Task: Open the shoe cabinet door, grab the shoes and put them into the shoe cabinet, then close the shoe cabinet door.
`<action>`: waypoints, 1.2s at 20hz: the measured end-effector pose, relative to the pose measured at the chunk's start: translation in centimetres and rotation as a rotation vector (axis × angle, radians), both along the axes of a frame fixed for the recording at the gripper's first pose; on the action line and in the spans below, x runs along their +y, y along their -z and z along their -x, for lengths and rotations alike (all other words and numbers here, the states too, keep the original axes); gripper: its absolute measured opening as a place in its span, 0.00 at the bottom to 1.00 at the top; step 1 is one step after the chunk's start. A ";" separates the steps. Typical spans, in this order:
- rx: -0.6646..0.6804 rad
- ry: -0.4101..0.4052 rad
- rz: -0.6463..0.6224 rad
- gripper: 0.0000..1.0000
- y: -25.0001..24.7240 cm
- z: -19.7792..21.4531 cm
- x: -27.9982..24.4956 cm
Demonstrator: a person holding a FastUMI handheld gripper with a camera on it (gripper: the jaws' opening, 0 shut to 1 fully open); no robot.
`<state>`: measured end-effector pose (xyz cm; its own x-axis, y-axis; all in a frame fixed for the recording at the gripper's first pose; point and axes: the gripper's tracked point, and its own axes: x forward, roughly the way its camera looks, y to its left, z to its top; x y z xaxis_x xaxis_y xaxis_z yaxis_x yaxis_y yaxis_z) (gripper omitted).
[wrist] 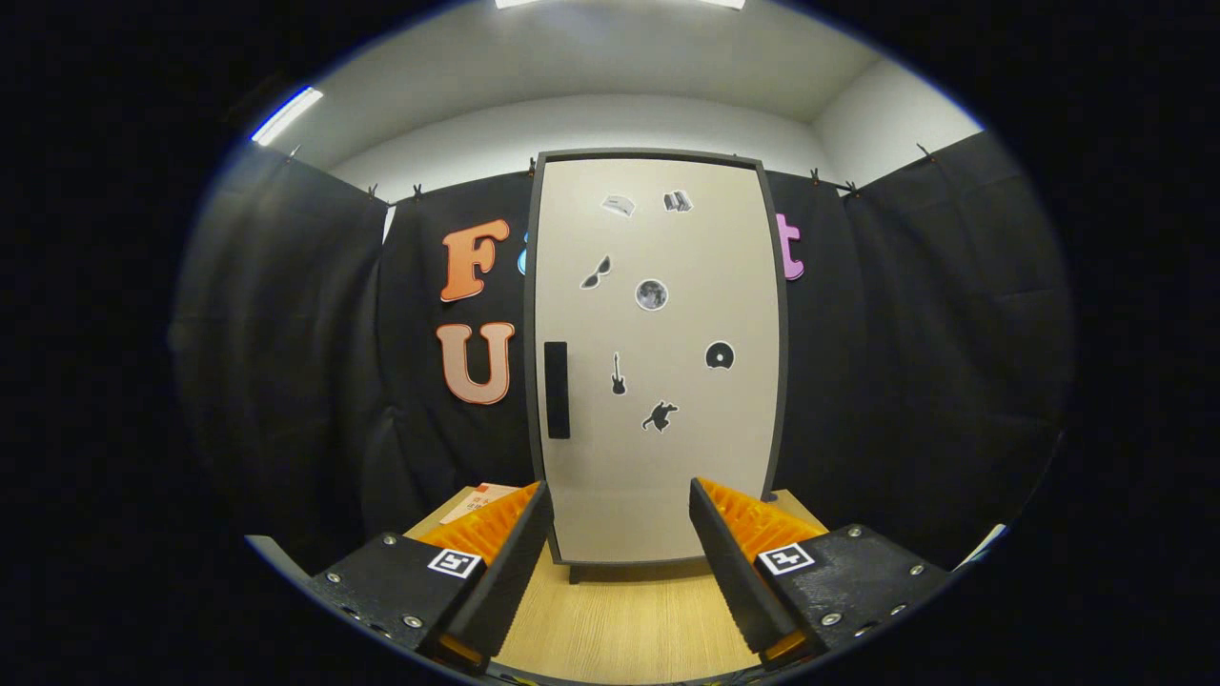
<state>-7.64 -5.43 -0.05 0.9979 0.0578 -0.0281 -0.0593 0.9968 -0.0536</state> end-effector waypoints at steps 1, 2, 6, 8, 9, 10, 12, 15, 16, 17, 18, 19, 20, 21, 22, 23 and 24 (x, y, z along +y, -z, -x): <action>-0.001 0.005 -0.003 0.90 0.1 0.3 -0.3; -0.001 0.013 0.000 0.90 0.1 0.6 -0.6; -0.006 0.026 -0.003 0.91 0.1 1.4 -1.1; -0.012 0.032 0.000 0.91 -0.2 1.6 -1.5; -0.013 0.037 0.001 0.91 -0.1 1.7 -1.6; -0.015 0.034 -0.002 0.91 -0.2 1.8 -1.5; -0.012 0.032 -0.009 0.92 -0.1 1.8 -1.7; -0.008 0.032 -0.003 0.92 0.1 1.5 -1.7; -0.006 0.030 -0.008 0.92 0.1 1.5 -1.7; -0.007 0.025 -0.015 0.92 0.1 1.4 -1.7; -0.012 0.018 -0.019 0.92 0.1 1.4 -1.5; -0.014 0.019 -0.017 0.92 0.1 1.3 -1.7; -0.008 0.021 -0.012 0.92 0.3 1.2 -1.8; -0.005 0.020 -0.008 0.92 0.4 1.1 -1.7; -0.004 0.019 -0.009 0.92 0.5 1.0 -1.7; -0.002 0.017 -0.008 0.92 0.5 1.1 -1.8; 0.004 0.013 -0.005 0.92 0.7 1.0 -1.7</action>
